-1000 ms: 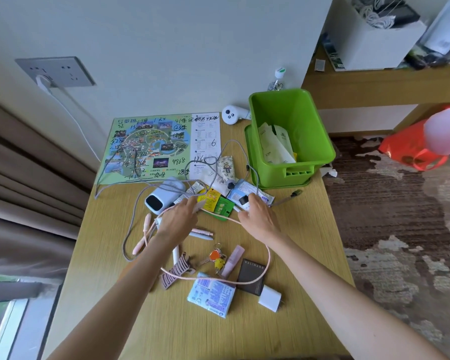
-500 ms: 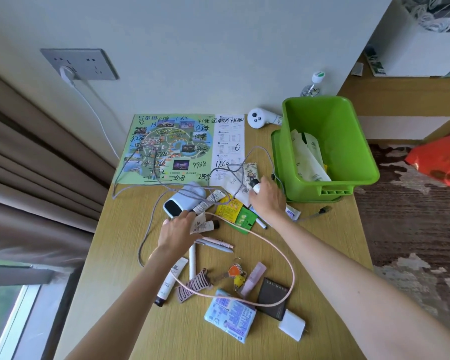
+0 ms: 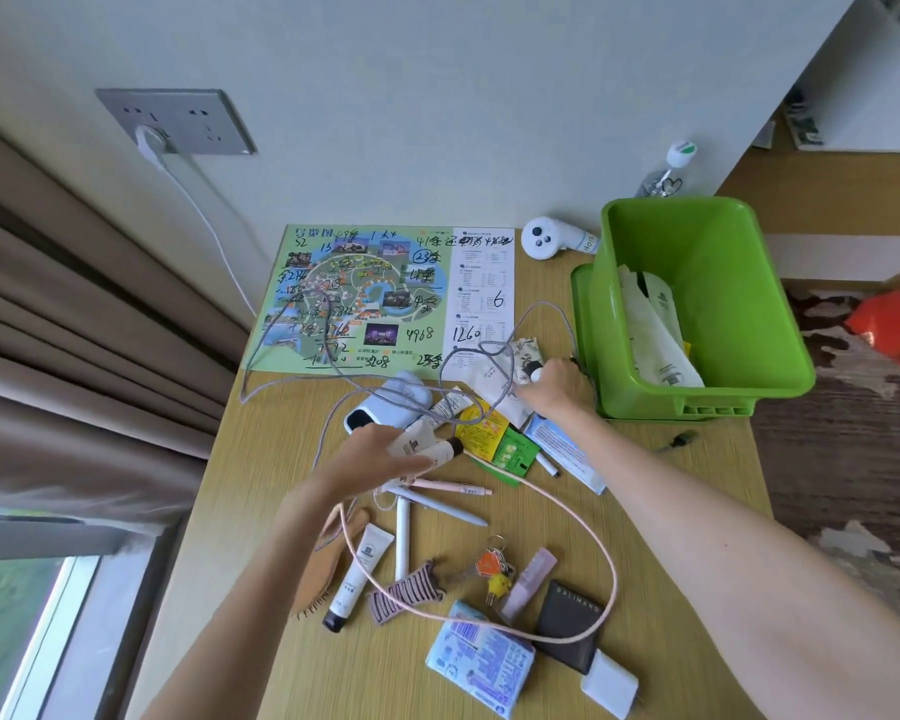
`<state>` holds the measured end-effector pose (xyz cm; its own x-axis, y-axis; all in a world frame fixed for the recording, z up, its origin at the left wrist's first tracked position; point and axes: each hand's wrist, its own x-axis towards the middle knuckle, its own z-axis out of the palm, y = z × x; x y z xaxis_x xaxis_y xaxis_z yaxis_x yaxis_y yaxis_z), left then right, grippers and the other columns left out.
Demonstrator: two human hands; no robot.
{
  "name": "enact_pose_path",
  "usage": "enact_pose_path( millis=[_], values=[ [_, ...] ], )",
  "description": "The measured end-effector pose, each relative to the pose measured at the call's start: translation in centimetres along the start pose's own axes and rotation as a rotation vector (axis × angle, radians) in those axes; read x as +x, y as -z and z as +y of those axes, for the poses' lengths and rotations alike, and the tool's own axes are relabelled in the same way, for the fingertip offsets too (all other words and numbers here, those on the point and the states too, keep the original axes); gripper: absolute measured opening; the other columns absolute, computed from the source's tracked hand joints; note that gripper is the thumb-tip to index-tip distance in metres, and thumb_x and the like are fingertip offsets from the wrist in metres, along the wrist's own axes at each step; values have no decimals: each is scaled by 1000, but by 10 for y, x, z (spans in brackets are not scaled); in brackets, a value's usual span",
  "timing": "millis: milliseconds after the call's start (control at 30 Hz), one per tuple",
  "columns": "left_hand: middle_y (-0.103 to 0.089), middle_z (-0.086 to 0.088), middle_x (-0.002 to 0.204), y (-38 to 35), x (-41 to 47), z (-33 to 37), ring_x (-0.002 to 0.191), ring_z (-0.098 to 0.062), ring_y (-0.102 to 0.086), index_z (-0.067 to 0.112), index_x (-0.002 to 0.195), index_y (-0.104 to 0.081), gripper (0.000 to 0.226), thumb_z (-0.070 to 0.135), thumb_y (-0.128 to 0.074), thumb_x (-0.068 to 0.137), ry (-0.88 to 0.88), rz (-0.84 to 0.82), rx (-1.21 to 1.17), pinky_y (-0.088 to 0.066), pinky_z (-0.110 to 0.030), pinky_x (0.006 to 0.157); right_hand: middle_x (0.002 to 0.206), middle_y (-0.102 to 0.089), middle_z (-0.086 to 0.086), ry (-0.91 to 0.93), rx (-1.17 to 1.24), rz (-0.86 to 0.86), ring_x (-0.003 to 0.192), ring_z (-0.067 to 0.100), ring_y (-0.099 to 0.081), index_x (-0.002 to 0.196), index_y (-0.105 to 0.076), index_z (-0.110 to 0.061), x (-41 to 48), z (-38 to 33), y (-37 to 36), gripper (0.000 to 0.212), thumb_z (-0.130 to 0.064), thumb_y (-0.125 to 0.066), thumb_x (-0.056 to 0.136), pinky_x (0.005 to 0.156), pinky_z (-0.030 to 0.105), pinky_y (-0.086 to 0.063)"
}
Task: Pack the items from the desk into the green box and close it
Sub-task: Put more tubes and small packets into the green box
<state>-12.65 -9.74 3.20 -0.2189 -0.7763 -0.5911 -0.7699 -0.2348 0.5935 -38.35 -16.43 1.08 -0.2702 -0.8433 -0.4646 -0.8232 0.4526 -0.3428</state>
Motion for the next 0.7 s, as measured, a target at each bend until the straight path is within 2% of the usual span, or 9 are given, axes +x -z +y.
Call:
enact_pose_path(
  millis=[67,133,233,333,433,567,700],
  values=[
    [-58,9,54,13,-4,7,39,-2,-48,17,74,-66,22,35,-72,84,17,-30,-76,-34,-14,41,68,-55,1,9,14,-15,56,19,-51,60,-45,-15,-2,1,7,41,-38,-76,75,42,22,-30],
    [-63,7,54,28,-11,15,41,-3,-53,16,77,-67,18,32,-71,85,18,-44,-152,-38,-15,40,55,-48,-3,41,41,-30,49,17,-47,56,-41,-18,-8,1,17,43,-39,-75,72,41,21,-28],
    [-70,4,61,51,-23,33,45,-5,-57,16,82,-67,16,32,-69,86,-23,-17,-299,-39,-14,39,49,-45,-5,105,78,-33,44,15,-42,54,-40,-20,-20,2,38,42,-40,-73,70,42,20,-27],
    [-69,1,62,64,-29,60,43,-7,-52,13,81,-68,26,39,-71,83,-93,66,-436,-36,-14,39,44,-36,-10,183,138,13,38,13,-34,52,-35,-22,-37,0,65,41,-40,-69,68,40,19,-20],
    [-69,-6,70,68,-26,89,43,-10,-50,9,81,-67,34,43,-72,80,-164,136,-586,-35,-18,39,51,-44,-7,263,150,76,44,15,-39,60,-42,-20,-53,-2,94,35,-42,-68,68,42,21,-25],
    [-71,0,71,63,-15,130,43,-7,-48,5,88,-70,37,41,-64,89,-245,250,-694,-36,-16,39,73,-57,-2,284,188,213,61,20,-54,77,-51,-14,-56,4,141,37,-45,-69,67,48,27,-32],
    [-71,4,67,51,-3,170,42,-3,-50,4,94,-70,36,39,-60,92,-295,275,-719,-35,-14,38,74,-51,-3,297,99,267,57,15,-46,75,-45,-18,-38,40,186,34,-38,-72,71,47,28,-27]
  ],
)
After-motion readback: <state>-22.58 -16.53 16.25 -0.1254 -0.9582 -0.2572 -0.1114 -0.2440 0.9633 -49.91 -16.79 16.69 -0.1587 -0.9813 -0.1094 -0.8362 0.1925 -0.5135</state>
